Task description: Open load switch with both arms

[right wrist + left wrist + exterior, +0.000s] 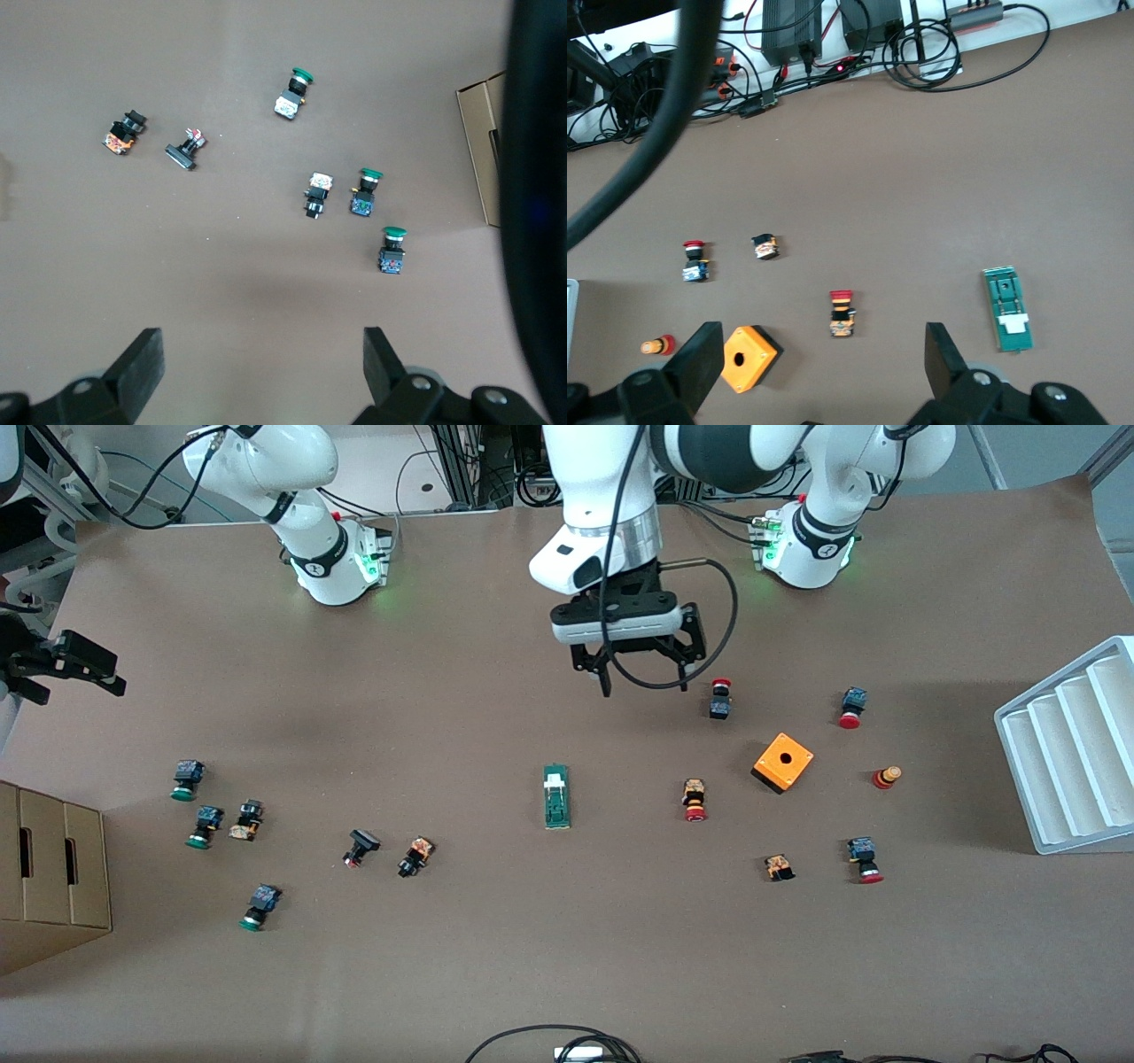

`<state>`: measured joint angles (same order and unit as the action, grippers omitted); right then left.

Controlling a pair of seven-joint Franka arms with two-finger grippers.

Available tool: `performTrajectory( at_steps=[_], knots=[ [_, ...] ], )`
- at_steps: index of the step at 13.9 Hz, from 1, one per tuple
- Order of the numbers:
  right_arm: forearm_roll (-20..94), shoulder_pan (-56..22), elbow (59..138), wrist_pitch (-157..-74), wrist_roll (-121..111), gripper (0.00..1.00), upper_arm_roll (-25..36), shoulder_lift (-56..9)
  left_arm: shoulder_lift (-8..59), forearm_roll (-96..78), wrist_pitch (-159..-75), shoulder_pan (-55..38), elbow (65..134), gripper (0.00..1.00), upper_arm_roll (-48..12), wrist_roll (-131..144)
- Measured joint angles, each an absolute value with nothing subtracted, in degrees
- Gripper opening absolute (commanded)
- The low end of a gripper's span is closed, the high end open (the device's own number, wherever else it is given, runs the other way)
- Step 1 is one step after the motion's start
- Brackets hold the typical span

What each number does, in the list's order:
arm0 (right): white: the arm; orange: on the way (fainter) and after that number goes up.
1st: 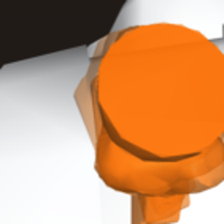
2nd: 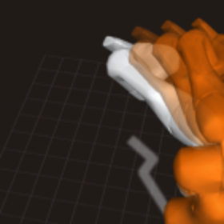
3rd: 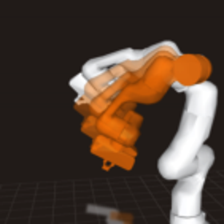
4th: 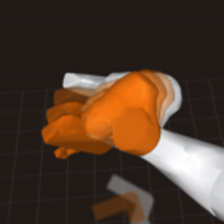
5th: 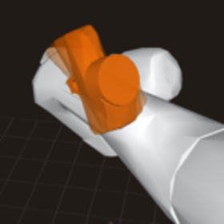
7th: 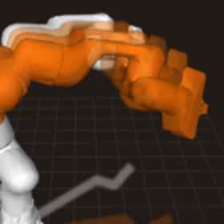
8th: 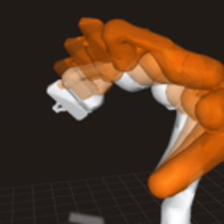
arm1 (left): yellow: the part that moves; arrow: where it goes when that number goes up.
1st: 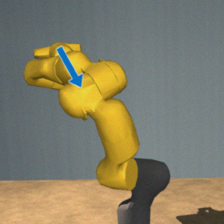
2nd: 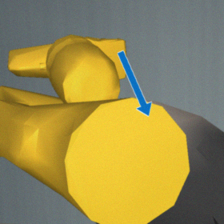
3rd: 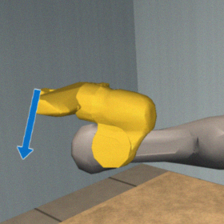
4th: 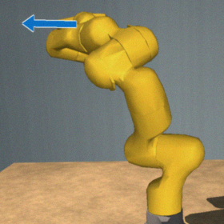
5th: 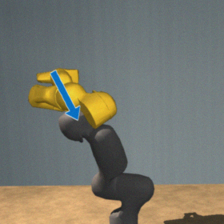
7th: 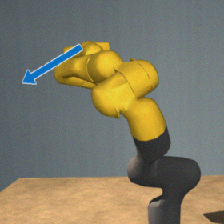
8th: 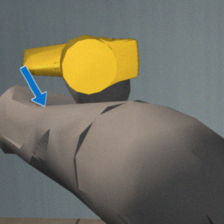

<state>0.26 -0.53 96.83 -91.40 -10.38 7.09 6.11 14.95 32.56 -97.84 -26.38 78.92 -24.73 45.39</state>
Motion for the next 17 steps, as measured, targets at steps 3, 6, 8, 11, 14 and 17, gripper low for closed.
performTrajectory(
  at_steps=[3, 6, 8, 11, 14, 17],
  knots=[
    [0.3, -0.5, 96.8, -91.4, -10.4, 1.00, 7.1, 6.0, 14.4, 29.2, -94.2, -22.6, 75.7, 1.00, -24.6, 37.2],
    [0.3, -0.5, 96.8, -91.4, -10.4, 1.00, 7.1, 6.0, 14.0, 25.5, -92.2, -17.9, 73.3, 1.00, -24.4, 33.2],
    [0.3, -0.6, 96.8, -91.4, -10.4, 1.00, 7.1, 6.0, 14.0, 22.1, -91.9, -14.6, 72.6, 1.00, -24.1, 32.4],
    [0.2, -0.6, 96.8, -91.6, -10.4, 1.00, 7.1, 6.0, 13.6, 17.6, -91.7, -8.3, 72.5, 1.00, -23.7, 30.7],
    [0.2, -0.9, 96.8, -91.8, -10.4, 1.00, 7.1, 6.0, 12.6, 15.3, -90.0, -1.9, 73.0, 1.00, -23.5, 25.3],
    [0.2, -1.0, 96.8, -91.8, -10.4, 1.00, 7.1, 6.0, 10.8, 14.9, -88.7, 2.0, 75.9, 1.00, -21.7, 21.7]
  ],
)
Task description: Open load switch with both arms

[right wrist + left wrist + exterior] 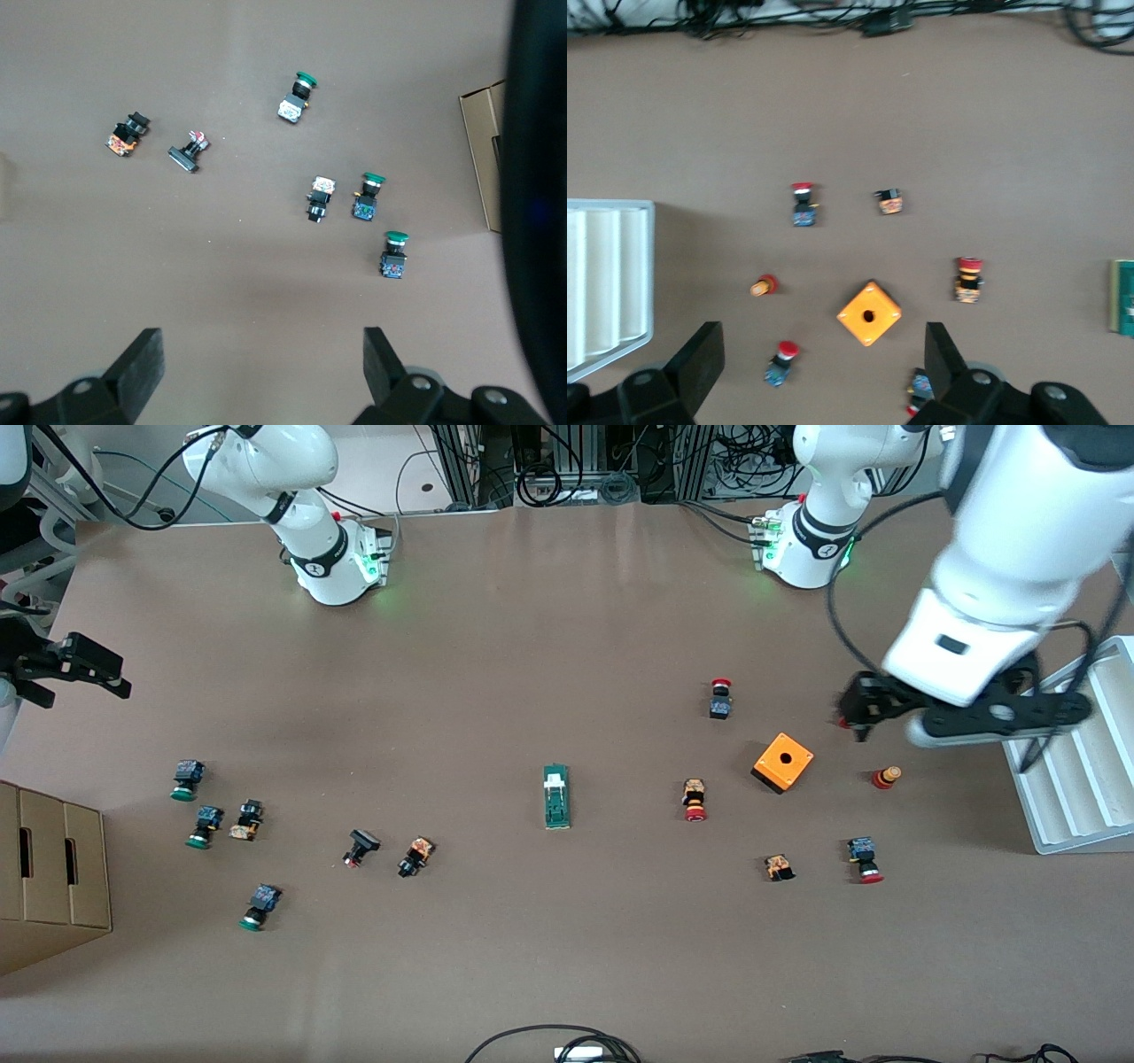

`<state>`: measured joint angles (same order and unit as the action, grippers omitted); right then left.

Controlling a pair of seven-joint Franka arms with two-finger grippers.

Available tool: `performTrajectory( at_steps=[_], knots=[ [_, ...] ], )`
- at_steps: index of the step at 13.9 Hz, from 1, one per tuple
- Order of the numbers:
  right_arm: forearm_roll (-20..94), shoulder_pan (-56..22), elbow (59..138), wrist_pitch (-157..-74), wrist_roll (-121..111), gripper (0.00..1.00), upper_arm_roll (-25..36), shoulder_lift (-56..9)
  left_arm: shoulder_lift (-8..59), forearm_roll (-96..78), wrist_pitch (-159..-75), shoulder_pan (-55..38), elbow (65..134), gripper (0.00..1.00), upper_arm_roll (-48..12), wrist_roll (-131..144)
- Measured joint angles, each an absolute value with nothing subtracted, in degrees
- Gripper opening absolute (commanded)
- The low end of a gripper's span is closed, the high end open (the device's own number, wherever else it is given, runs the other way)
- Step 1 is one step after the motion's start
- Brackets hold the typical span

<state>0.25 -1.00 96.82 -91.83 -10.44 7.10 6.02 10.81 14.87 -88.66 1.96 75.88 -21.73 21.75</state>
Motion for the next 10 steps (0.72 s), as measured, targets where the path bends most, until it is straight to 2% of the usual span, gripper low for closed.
performTrajectory(
  at_steps=[6, 10],
  knots=[
    [0.2, -1.0, 96.8, -91.9, -10.4, 1.00, 7.1, 6.0, 7.6, 4.4, -87.9, 2.6, 82.7, 1.00, -9.6, 21.0],
    [0.2, -1.0, 96.8, -91.9, -10.4, 1.00, 7.1, 6.0, 6.7, 2.8, -87.7, 2.6, 86.0, 1.00, -7.7, 23.6]
  ],
)
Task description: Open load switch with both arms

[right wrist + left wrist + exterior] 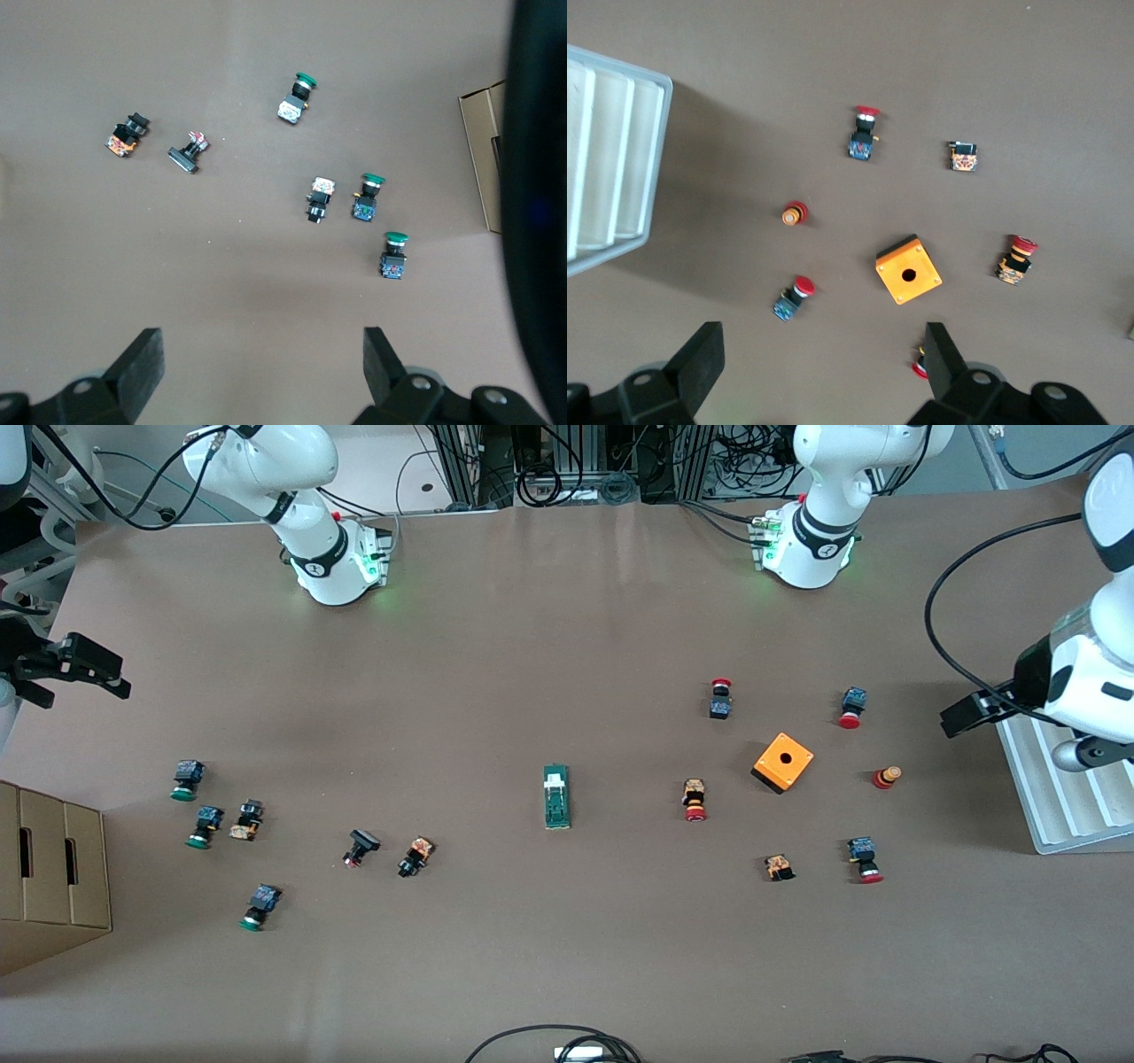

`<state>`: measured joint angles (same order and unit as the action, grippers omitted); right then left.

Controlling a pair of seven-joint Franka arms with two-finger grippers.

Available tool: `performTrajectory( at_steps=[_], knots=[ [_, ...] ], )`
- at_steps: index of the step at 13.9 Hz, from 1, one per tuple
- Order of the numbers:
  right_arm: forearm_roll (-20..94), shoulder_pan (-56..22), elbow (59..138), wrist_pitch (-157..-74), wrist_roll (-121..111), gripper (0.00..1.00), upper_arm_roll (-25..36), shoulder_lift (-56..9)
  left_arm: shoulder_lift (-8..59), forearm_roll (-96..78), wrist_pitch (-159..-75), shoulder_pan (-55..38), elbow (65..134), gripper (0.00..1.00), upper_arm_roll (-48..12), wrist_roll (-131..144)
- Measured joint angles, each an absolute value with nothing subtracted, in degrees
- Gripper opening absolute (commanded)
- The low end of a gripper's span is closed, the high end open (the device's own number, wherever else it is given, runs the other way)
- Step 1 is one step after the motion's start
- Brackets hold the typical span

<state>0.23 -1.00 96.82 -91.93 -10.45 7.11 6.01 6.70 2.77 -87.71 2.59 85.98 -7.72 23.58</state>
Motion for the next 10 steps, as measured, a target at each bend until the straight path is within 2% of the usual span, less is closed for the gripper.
performTrajectory(
  at_steps=[3, 7, 10],
  knots=[
    [0.2, -1.0, 96.8, -92.0, -10.4, 1.00, 7.1, 6.0, 6.0, -0.4, -87.8, 2.5, 86.7, 1.00, -7.1, 26.0],
    [0.2, -1.0, 96.8, -92.0, -10.4, 1.00, 7.1, 6.0, 5.0, -2.3, -89.1, 2.7, 86.4, 1.00, -2.8, 26.3],
    [0.2, -1.0, 96.8, -92.0, -10.4, 1.00, 7.1, 6.0, 4.2, -2.4, -89.4, 2.6, 85.9, 1.00, -3.0, 26.3]
  ],
)
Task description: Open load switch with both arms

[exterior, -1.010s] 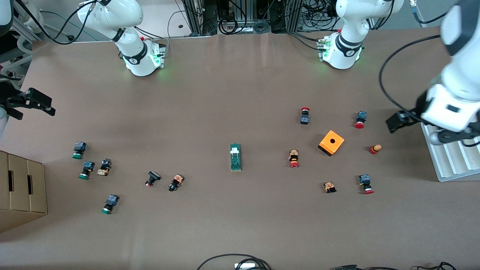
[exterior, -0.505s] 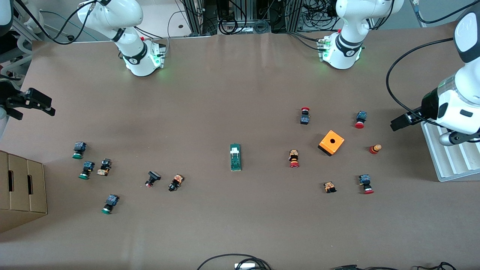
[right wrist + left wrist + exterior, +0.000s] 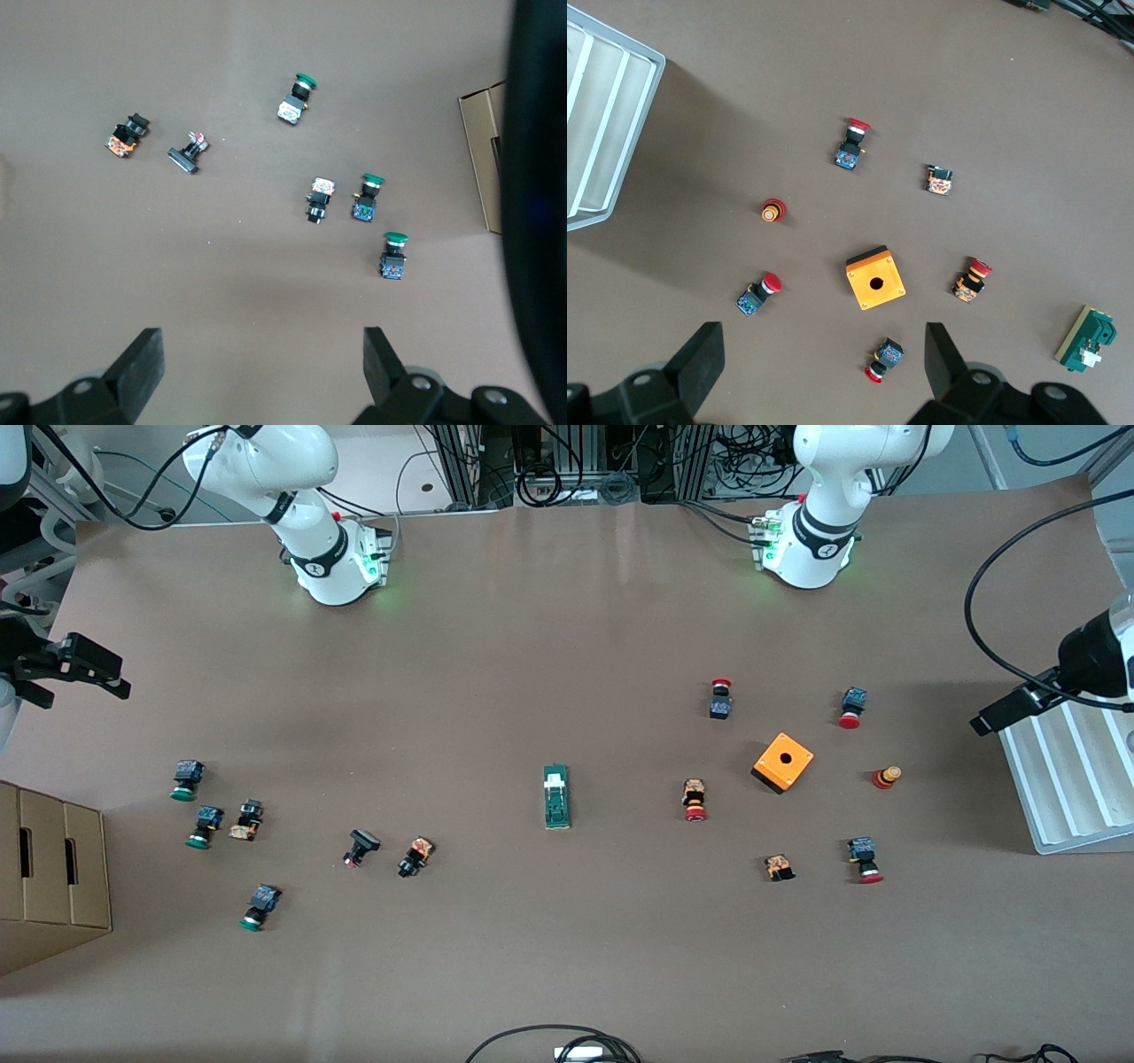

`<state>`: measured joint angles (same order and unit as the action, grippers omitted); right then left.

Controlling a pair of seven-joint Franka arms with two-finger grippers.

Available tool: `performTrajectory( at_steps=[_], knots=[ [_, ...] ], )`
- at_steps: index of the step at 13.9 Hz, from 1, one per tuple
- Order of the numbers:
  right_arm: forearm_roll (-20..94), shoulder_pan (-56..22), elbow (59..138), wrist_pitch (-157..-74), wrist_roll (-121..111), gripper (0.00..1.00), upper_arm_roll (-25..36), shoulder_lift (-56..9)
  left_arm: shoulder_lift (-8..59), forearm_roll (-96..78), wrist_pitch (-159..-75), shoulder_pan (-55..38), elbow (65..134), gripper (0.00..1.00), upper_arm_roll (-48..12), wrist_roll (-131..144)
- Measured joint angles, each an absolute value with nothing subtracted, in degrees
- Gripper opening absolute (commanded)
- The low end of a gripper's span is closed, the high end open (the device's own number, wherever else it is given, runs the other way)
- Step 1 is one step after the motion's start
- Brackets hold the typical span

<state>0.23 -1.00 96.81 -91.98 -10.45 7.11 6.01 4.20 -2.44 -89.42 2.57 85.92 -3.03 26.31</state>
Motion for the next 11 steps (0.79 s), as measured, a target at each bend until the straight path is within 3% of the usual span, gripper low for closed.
performTrajectory(
  at_steps=[11],
  knots=[
    [0.2, -1.0, 96.8, -92.1, -10.4, 1.00, 7.1, 6.0, 1.6, -0.2, -87.9, 2.7, 85.8, 1.00, -1.1, 4.2]
  ],
)
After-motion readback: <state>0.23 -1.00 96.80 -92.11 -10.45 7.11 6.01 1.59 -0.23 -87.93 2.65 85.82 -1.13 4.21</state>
